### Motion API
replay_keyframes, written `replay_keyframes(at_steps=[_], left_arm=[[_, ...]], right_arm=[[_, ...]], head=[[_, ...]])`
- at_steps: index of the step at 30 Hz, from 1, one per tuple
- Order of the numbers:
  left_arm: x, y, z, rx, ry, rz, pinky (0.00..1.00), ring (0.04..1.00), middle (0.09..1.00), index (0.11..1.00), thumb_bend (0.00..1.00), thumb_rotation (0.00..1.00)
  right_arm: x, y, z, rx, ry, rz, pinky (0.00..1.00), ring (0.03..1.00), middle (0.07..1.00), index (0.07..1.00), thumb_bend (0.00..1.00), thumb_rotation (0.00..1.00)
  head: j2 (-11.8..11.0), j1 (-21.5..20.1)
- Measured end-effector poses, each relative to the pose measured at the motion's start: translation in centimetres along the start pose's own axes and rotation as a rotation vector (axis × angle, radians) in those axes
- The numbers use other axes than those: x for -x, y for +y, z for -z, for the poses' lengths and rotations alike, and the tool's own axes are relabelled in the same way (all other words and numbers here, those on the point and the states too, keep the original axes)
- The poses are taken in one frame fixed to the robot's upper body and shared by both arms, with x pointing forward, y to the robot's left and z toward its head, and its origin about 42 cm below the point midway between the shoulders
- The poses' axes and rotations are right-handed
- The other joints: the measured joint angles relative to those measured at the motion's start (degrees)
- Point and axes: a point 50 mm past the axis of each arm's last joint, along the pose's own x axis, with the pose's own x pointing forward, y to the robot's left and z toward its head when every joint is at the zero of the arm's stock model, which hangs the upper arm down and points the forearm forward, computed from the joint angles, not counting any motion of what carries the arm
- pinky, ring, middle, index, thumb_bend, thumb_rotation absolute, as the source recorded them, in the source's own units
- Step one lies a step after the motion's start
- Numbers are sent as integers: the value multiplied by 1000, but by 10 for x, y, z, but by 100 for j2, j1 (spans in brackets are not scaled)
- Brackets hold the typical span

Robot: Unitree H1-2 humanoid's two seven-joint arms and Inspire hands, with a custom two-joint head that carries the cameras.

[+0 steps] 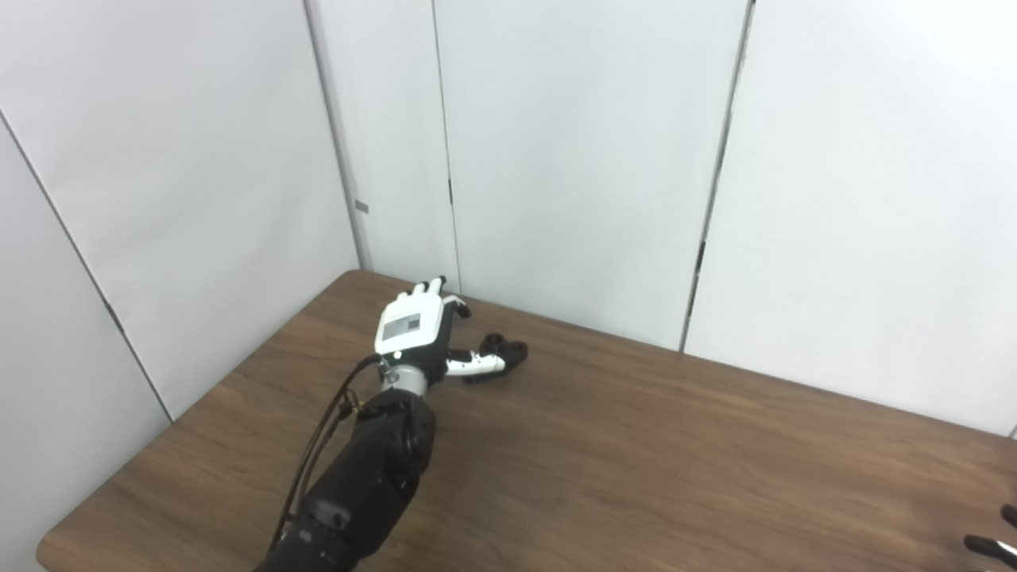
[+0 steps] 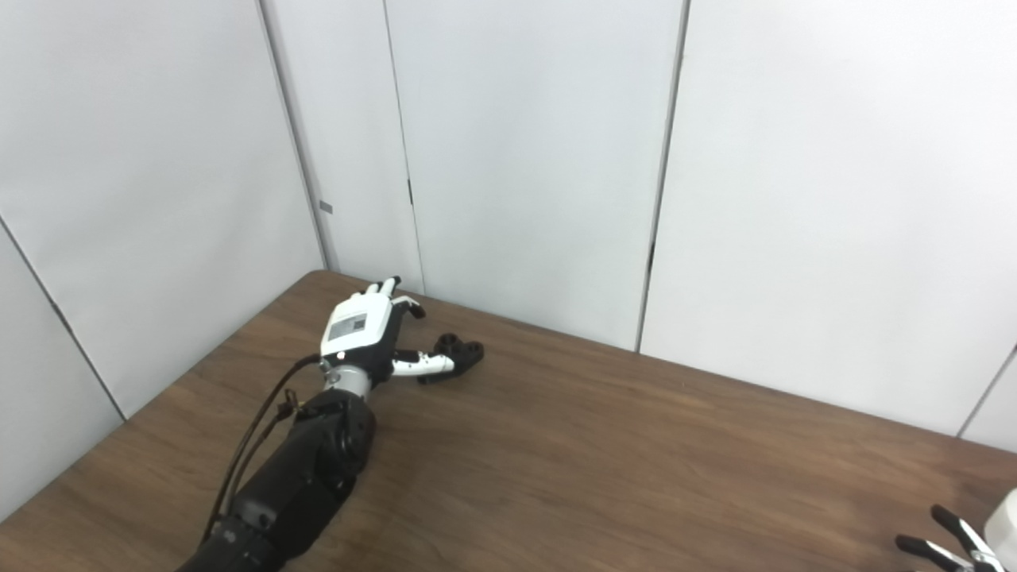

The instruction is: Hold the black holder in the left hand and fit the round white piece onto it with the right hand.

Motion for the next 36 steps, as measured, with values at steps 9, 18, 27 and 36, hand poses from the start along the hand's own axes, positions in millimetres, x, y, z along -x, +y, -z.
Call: replay_keyframes(at_steps=[9,18,27,36], left_arm=[[-8,-10,0,-12,14,57,1000,1000,1000,737,1000,550],[-10,-20,9,-27,45,95,1000,1000,1000,753,1000,528],[-13,-25,13,-25,66,113,1000,1000,1000,745,1000,488],[-26,-26,11,-11,86,105,1000,1000,1000,715,1000,518]], right_arm=[[3,-3,-5,2,6,5,420,564,712,860,464,163],[7,-5,-8,3,20,9,410,558,709,856,478,175],[10,-7,-13,4,15,5,406,550,710,860,465,114],[14,-7,-14,7,45,-5,422,563,716,859,465,85]], head=[[62,-35],[114,-18],[176,0],[255,-18]])
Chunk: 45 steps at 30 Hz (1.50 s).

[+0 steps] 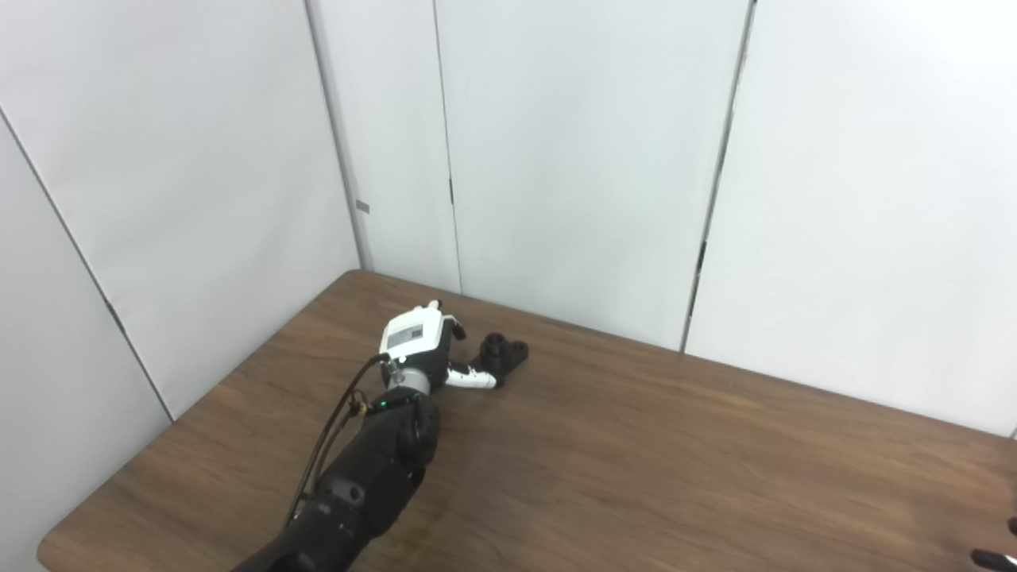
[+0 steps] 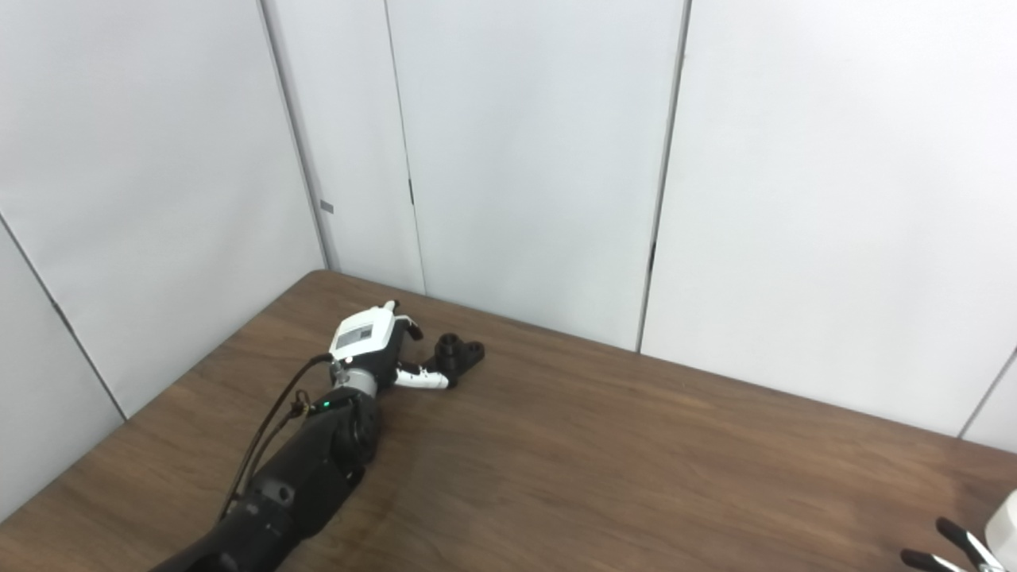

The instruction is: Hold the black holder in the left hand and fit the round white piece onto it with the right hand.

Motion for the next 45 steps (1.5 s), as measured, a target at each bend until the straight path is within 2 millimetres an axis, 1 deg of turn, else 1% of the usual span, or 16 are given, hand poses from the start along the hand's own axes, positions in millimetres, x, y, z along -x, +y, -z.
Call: replay_keyframes(at_steps=[2,5,10,13,16,18,22,24,26,29,32,34,37,38,41,45], left_arm=[[-2,0,-2,2,-4,3,1000,1000,1000,707,1000,534],[-5,-2,-6,2,-32,-4,1000,1000,1000,692,1000,503],[-9,-6,-4,25,-15,18,1000,1000,1000,673,1000,444],[-8,-8,-6,29,-17,21,1000,1000,1000,670,1000,440],[-9,-8,-8,32,-20,23,1000,1000,1000,659,1000,453],[-9,-9,-8,35,-20,26,1000,1000,1000,656,1000,449],[-9,-11,-7,48,-33,22,1000,1000,992,639,1000,437],[-9,-12,-8,51,-36,22,1000,1000,982,627,1000,438],[-9,-12,-8,47,-39,23,1000,1000,965,592,986,441],[-8,-11,-9,35,-48,23,1000,1000,932,529,969,432],[-6,-12,-11,24,-57,30,1000,1000,910,494,955,422],[-4,-12,-11,17,-62,36,1000,1000,895,481,949,418],[-1,-11,-9,5,-67,42,997,970,852,457,932,372],[1,-11,-8,-1,-68,46,999,965,842,447,930,351],[2,-12,-7,-3,-70,50,1000,947,817,412,951,284],[5,-10,-6,-4,-88,53,1000,943,825,396,962,271]], right_arm=[[1,0,-2,-1,-6,0,417,556,714,859,469,65],[1,0,-2,-1,-7,0,412,550,710,860,470,79],[1,-1,-6,-1,-16,4,402,542,708,863,470,74],[0,-3,-10,-1,-25,8,404,545,709,862,472,99],[1,-3,-10,-2,-18,8,400,541,706,861,473,56],[1,-3,-10,-1,-15,8,404,544,708,860,472,80],[1,-3,-10,-1,-13,10,405,545,706,857,471,98],[1,-3,-10,-1,-14,11,409,547,706,857,470,89],[0,-4,-10,-1,-15,11,407,543,703,855,471,66],[0,-4,-10,-1,-13,11,413,546,709,858,466,78],[0,-4,-13,-1,-15,13,415,546,709,856,468,20],[0,-5,-15,-1,-21,14,421,555,713,859,469,4],[0,-5,-16,-1,-22,15,429,563,714,857,465,1],[0,-5,-16,-1,-18,15,431,566,716,858,463,16],[0,-5,-15,-1,-5,16,434,569,719,861,462,11],[0,-5,-16,0,-5,15,434,571,719,862,462,0]], head=[[0,-17],[26,-44],[62,-79],[62,-79],[88,-88],[105,-88],[123,-70],[149,-70],[150,-70],[202,-70],[220,-44],[220,-35],[229,-35],[229,-35],[255,-35],[264,-53]])
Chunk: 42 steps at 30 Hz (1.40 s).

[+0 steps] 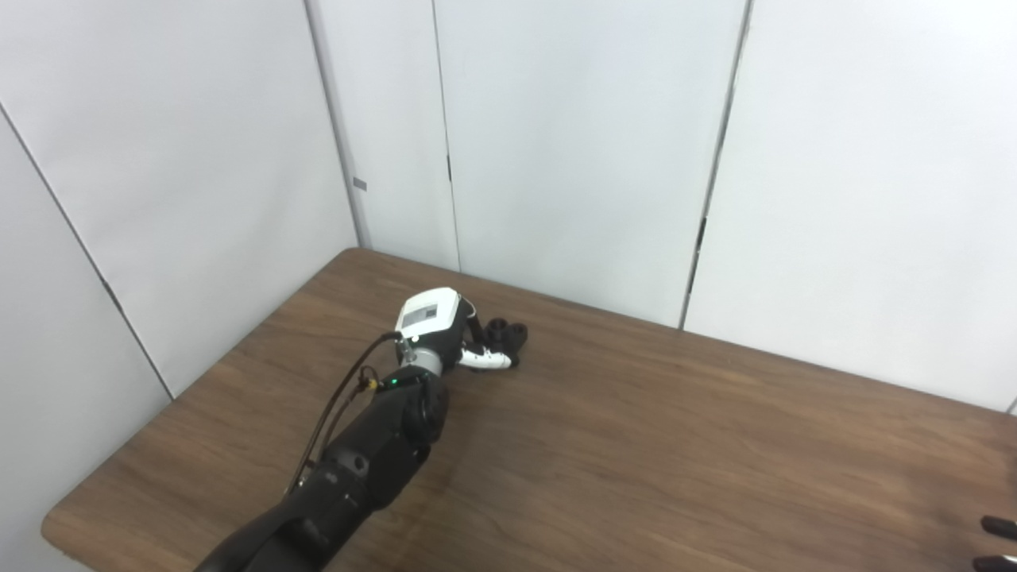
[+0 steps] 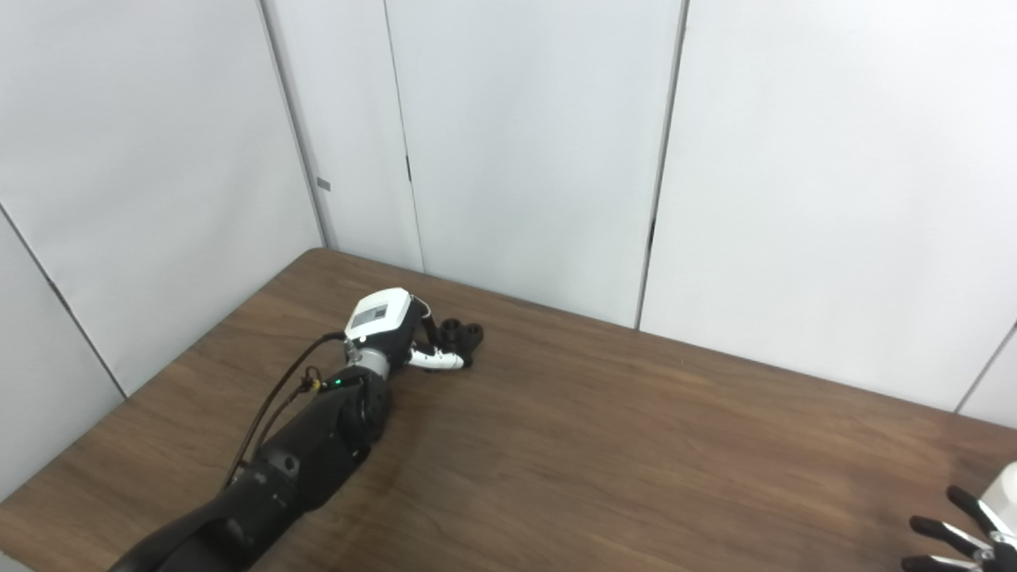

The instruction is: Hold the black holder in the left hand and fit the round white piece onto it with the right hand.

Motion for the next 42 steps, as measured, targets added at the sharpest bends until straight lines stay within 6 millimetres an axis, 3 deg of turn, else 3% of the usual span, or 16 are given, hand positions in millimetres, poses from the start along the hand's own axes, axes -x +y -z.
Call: replay_keyframes(at_steps=[1,2,3,5,10,18,21,26,34,42], left_arm=[[1,0,0,-5,-7,6,999,942,827,394,962,270],[1,0,0,-7,-14,10,1000,955,838,444,702,157],[3,1,0,-9,-23,15,1000,963,846,461,615,117],[6,0,1,-4,-48,17,1000,981,859,475,543,82],[21,-3,-1,52,-107,46,1000,999,911,480,525,63],[69,-19,-14,169,-297,136,999,1000,946,485,524,60],[88,-25,-30,169,-416,186,1000,1000,954,486,524,60],[112,-45,-66,190,-589,254,961,1000,952,489,523,63],[126,-63,-102,170,-792,318,939,1000,954,488,523,64],[134,-73,-120,155,-888,338,889,999,938,487,524,61]], right_arm=[[0,0,0,1,1,0,434,571,719,862,461,0],[0,0,0,1,0,0,432,570,717,861,462,0],[-1,0,-1,0,-1,-1,429,567,716,859,463,0],[-1,1,-1,-1,-4,-1,422,558,714,858,462,0],[-6,4,-5,4,-16,-5,404,539,710,852,459,0],[-7,11,-10,-7,-22,-2,426,550,707,860,460,0],[-8,16,-12,0,-29,-10,430,552,702,855,473,6],[-11,19,-12,43,-56,3,427,544,692,844,504,110],[-11,31,-10,77,-81,10,424,537,684,837,532,163],[-12,39,-15,76,-101,7,447,550,680,839,541,169]], head=[[0,-9],[0,-44],[0,-44],[9,-88],[53,-351],[211,-931],[246,-1064],[378,-1485],[518,-2039],[580,-2487]])
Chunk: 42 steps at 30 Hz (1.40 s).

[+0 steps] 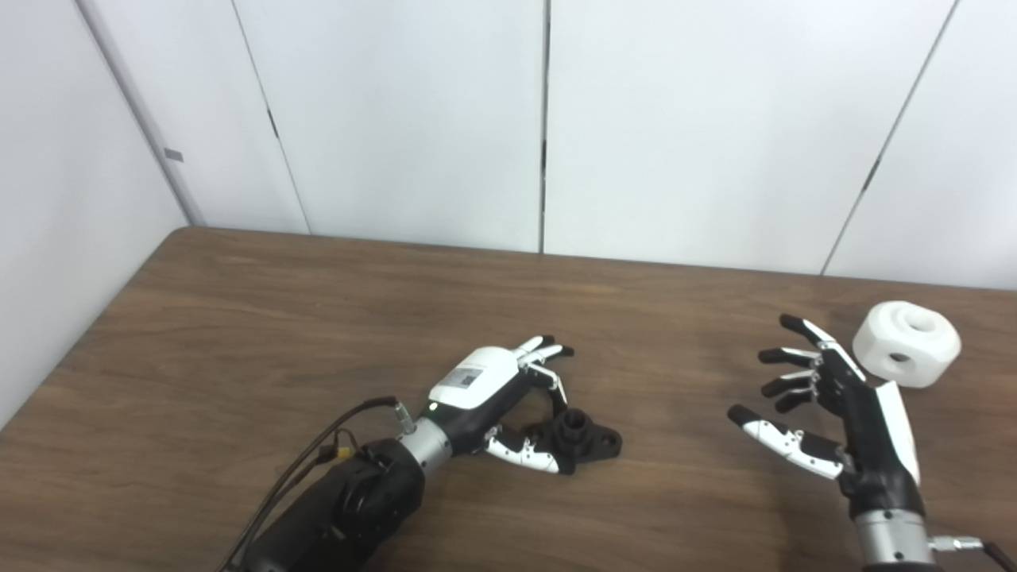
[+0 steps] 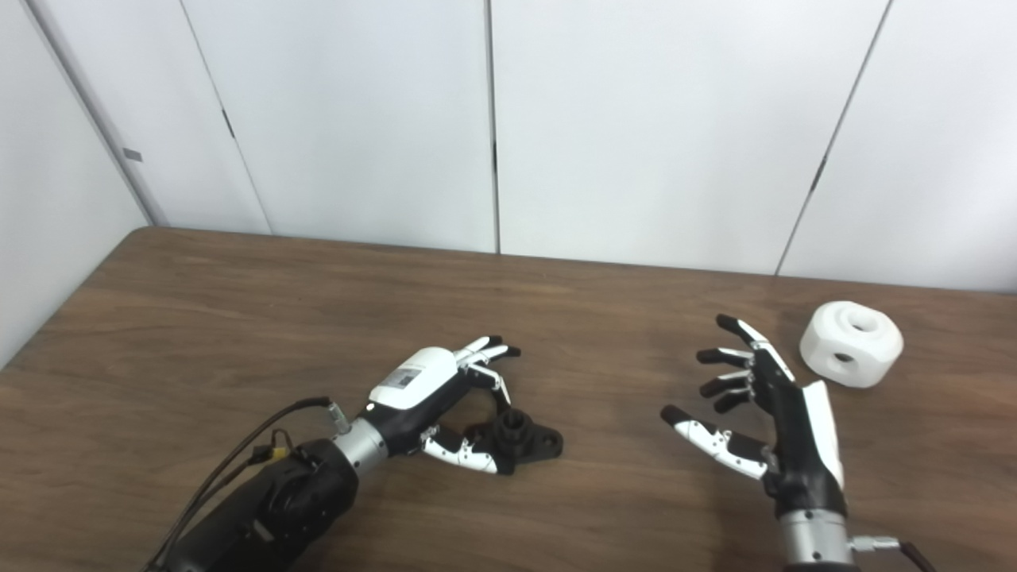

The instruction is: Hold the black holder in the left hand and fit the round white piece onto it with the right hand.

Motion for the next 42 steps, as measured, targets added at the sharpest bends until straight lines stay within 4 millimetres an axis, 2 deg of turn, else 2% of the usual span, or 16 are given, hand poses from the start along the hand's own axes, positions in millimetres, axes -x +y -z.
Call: replay_keyframes(at_steps=[6,9,11,13,14,15,17,19,20,23,24,27,29,32,36,42], left_arm=[[-4,-9,-3,-18,-22,-5,883,997,932,488,524,61],[-5,-11,-2,-22,-33,-4,874,991,928,488,524,62],[-6,-11,-2,-29,-42,-3,875,990,924,488,524,62],[-6,-11,-2,-35,-46,-4,878,989,921,488,524,61],[-6,-12,-1,-35,-48,-5,879,983,920,488,524,61],[-6,-12,0,-35,-51,-5,876,976,916,488,524,60],[-6,-12,1,-38,-61,-3,872,965,913,488,524,58],[-5,-11,2,-41,-65,-2,862,957,913,488,524,57],[-4,-11,3,-43,-67,-1,847,948,909,488,524,56],[-2,-8,5,-52,-82,2,825,934,897,488,523,53],[-2,-7,5,-53,-89,5,825,934,894,488,523,52],[-1,-5,7,-48,-96,9,824,929,888,488,522,51],[0,-6,8,-42,-101,13,823,927,886,488,523,51],[0,-7,13,-34,-116,18,809,931,891,488,522,51],[0,-6,14,-33,-132,20,813,939,894,487,522,52],[2,-7,21,-16,-141,20,814,947,896,487,522,52]], right_arm=[[0,4,-1,-8,0,-5,436,553,693,842,546,219],[-1,6,-4,1,-4,-7,448,560,692,840,562,248],[-3,6,-7,7,-8,-4,443,555,695,836,552,236],[-7,3,-13,34,-24,-3,433,550,697,822,541,191],[-10,1,-18,65,-40,-6,442,563,701,807,565,172],[-13,-4,-24,119,-56,-16,471,589,708,793,598,177],[-25,-16,-34,297,-88,-50,512,640,730,778,648,212],[-41,-35,-43,503,-102,-79,556,701,771,772,673,238],[-48,-44,-48,586,-90,-77,587,735,795,769,690,231],[-71,-65,-60,813,-39,-77,622,789,840,769,739,266],[-78,-69,-63,887,-11,-82,679,828,870,790,759,297],[-96,-80,-74,1057,101,-139,821,927,948,853,857,364],[-106,-86,-81,1135,180,-168,874,965,979,880,907,386],[-120,-94,-91,1220,269,-162,945,999,999,907,983,386],[-133,-102,-87,1273,351,-171,951,1000,1000,909,997,369],[-144,-118,-71,1350,436,-146,986,1000,1000,913,970,350]], head=[[-9,-185],[-18,-439],[-114,-1008],[-158,-1204],[-263,-1587],[-333,-1826],[-377,-1985],[-562,-2556],[-745,-2976],[-1044,-3514],[-1115,-3647],[-1326,-3955],[-1362,-4016],[-1547,-4263],[-1652,-4447],[-1696,-4465]])
